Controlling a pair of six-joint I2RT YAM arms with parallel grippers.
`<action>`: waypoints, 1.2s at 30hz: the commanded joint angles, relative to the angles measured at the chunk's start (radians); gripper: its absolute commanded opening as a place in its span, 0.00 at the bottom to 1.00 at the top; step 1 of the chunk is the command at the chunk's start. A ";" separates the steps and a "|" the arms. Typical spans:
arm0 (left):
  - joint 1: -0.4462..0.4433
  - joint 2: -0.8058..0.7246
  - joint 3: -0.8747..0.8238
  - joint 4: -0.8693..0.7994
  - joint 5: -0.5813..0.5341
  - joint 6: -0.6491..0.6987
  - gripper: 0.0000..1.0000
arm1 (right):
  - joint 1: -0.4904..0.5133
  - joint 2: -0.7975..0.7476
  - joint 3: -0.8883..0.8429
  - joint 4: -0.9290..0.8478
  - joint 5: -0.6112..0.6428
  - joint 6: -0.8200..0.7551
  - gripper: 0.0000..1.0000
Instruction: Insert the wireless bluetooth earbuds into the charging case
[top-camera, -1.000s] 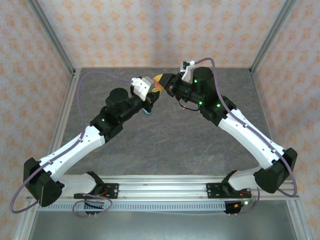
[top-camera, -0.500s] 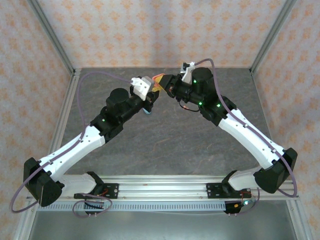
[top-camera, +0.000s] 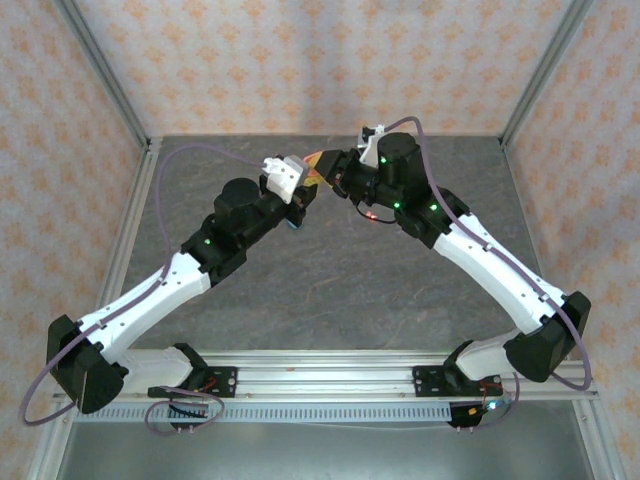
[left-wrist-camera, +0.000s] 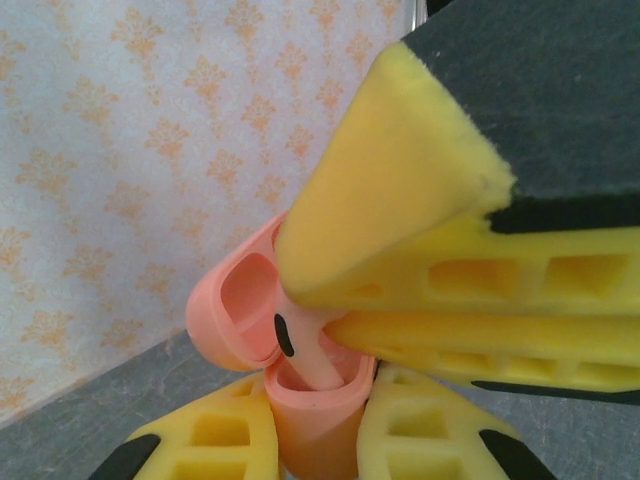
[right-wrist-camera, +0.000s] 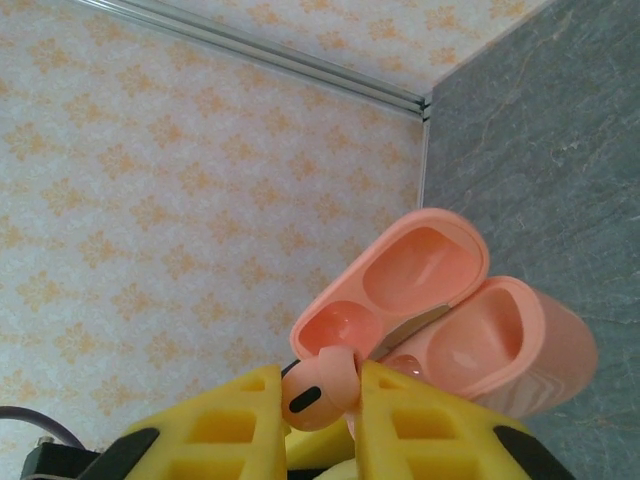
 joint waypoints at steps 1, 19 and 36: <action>-0.006 -0.051 0.007 0.082 -0.019 0.012 0.00 | 0.006 0.010 0.009 -0.083 0.020 -0.004 0.22; -0.006 -0.065 -0.001 0.066 -0.019 0.008 0.00 | 0.006 0.004 0.010 -0.085 0.019 -0.004 0.27; -0.006 -0.071 -0.004 0.063 -0.021 0.007 0.00 | 0.007 0.014 0.017 -0.096 0.008 -0.004 0.29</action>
